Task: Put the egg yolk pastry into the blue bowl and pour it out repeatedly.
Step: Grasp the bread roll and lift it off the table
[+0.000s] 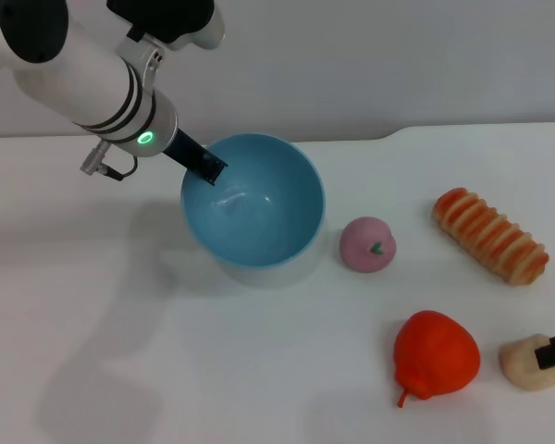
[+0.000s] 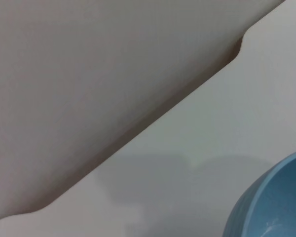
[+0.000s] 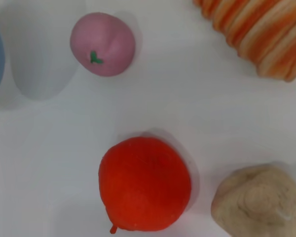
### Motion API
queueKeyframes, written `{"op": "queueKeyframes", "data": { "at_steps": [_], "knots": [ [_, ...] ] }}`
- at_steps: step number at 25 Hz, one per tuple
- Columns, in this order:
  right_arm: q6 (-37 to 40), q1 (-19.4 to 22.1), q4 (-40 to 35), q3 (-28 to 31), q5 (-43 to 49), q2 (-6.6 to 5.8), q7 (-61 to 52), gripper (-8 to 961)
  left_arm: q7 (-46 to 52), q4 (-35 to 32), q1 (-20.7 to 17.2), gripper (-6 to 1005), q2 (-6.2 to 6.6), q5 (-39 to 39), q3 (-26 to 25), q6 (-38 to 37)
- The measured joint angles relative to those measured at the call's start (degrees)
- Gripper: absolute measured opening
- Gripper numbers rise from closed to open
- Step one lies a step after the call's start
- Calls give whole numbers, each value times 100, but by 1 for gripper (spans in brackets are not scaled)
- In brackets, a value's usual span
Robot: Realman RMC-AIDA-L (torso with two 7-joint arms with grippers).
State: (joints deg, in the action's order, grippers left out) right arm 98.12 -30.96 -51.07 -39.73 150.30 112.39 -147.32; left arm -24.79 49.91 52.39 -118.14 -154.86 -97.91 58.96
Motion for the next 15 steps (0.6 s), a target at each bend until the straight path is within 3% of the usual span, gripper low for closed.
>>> {"op": "queueKeyframes", "data": {
  "at_steps": [15],
  "knots": [
    [-647,-40,611,158,224,-38,-91,404,0,-17,-10,-1,-16,9,1,-43]
  ]
}}
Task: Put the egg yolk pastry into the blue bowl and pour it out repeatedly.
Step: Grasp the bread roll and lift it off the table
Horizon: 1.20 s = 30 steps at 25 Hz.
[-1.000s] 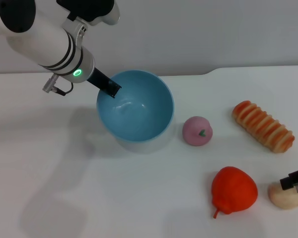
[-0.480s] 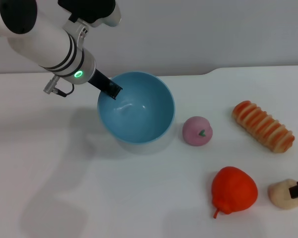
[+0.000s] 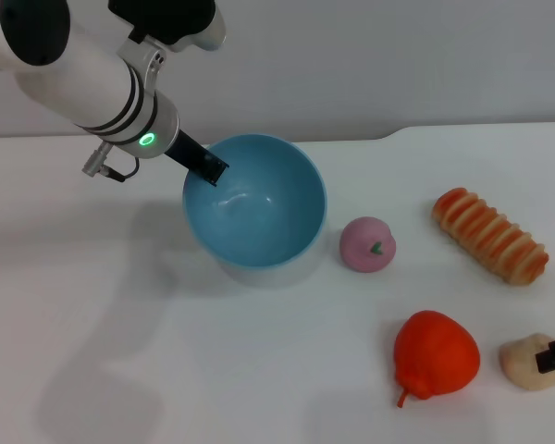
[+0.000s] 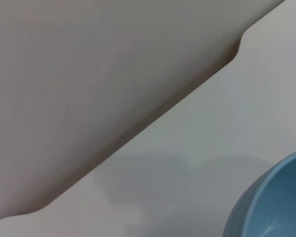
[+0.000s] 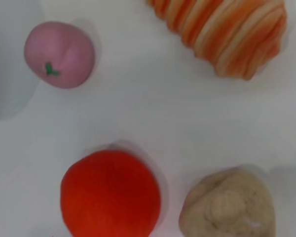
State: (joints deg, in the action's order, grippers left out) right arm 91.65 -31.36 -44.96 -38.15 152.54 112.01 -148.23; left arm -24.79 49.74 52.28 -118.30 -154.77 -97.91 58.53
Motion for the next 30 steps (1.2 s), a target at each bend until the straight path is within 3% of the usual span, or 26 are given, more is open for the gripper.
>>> {"op": "queueKeyframes", "data": {
  "at_steps": [11,29,30],
  "knots": [
    [-555,-166,605,-57,3,-12,-13,400,0,-87,1,0,9,0,0,-97],
    [-628,-185,629,-229,156,-10,-209,394,-34,-120,10,-1,19,-4,0,-226],
    [-628,-185,629,-229,156,-10,-209,358,-37,-123,10,-1,18,-2,0,-233]
  ]
}}
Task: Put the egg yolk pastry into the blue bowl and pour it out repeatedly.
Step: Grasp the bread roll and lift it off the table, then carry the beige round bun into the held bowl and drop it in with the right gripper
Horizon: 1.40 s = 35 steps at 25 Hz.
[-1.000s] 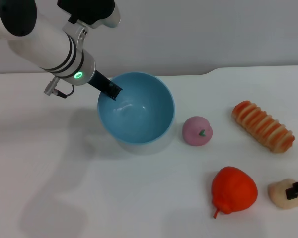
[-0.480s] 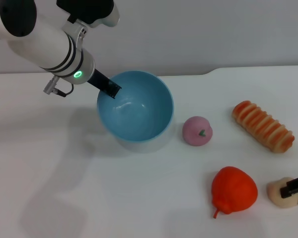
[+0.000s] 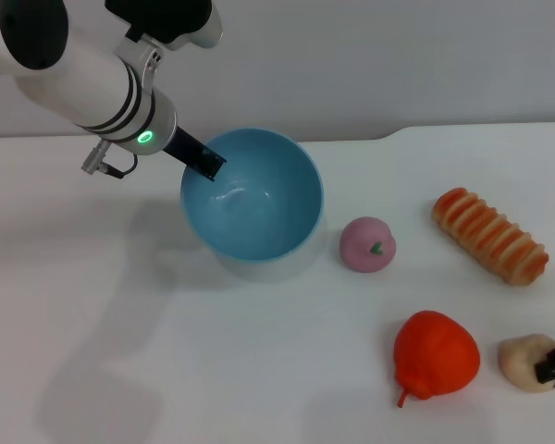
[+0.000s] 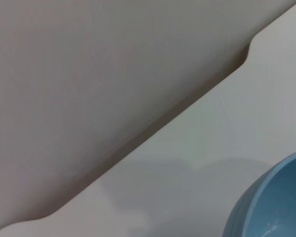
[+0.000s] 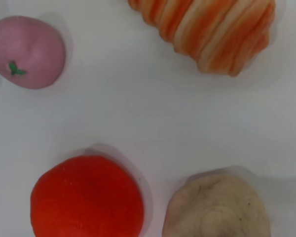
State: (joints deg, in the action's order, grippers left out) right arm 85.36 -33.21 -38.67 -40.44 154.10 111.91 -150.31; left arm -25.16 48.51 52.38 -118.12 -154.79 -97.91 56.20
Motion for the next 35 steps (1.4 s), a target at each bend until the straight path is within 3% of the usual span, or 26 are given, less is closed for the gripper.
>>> {"op": "queueKeyframes", "data": {
  "at_steps": [5,19,27,35],
  "knots": [
    [-34,-3,-11,-59,0,6,10,180,0,0,0,0,0,1,0,-4],
    [84,27,-828,-15,-258,131,393,36,23,7,27,0,-9,1,0,-12],
    [450,-174,-1519,-51,-1094,151,759,16,32,-8,99,0,-11,2,0,118],
    [657,-855,-1844,-86,-1171,229,849,6,35,-8,186,-1,-29,24,2,388]
  ]
}}
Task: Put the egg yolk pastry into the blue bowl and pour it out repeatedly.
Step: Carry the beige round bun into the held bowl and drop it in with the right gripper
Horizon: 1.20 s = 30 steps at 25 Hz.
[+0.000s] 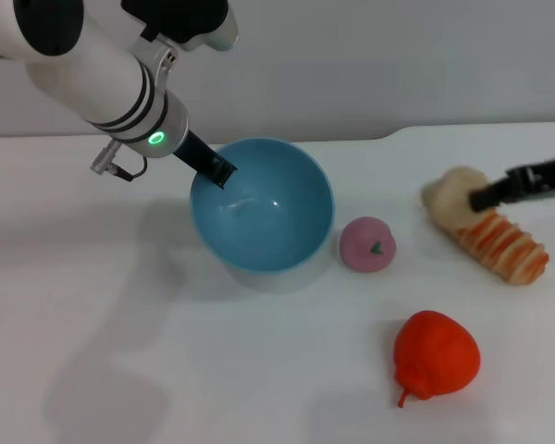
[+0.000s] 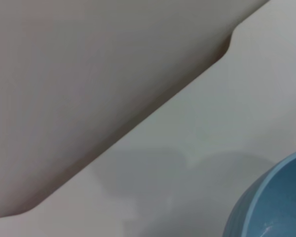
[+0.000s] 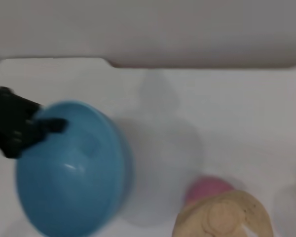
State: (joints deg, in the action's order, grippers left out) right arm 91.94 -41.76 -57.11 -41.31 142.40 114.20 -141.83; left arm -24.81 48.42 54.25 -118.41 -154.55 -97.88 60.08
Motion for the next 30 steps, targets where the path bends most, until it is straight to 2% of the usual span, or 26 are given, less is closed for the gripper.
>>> {"op": "queueKeyframes", "data": {
  "at_steps": [6,12,14,21,30],
  "knots": [
    [-59,-513,33,-324,-4,118,22,4,2,-7,56,-1,1,314,308,65],
    [-347,-733,69,-508,-10,339,24,5,2,9,85,-1,-11,410,702,78],
    [-414,-772,144,-575,-67,373,35,10,3,-9,93,0,-10,517,720,61],
    [-487,-793,500,-1104,-871,390,288,29,3,-8,62,-1,7,634,702,21],
    [-600,-752,509,-1265,-915,399,398,53,2,-13,49,0,12,637,716,-6]
  ]
}}
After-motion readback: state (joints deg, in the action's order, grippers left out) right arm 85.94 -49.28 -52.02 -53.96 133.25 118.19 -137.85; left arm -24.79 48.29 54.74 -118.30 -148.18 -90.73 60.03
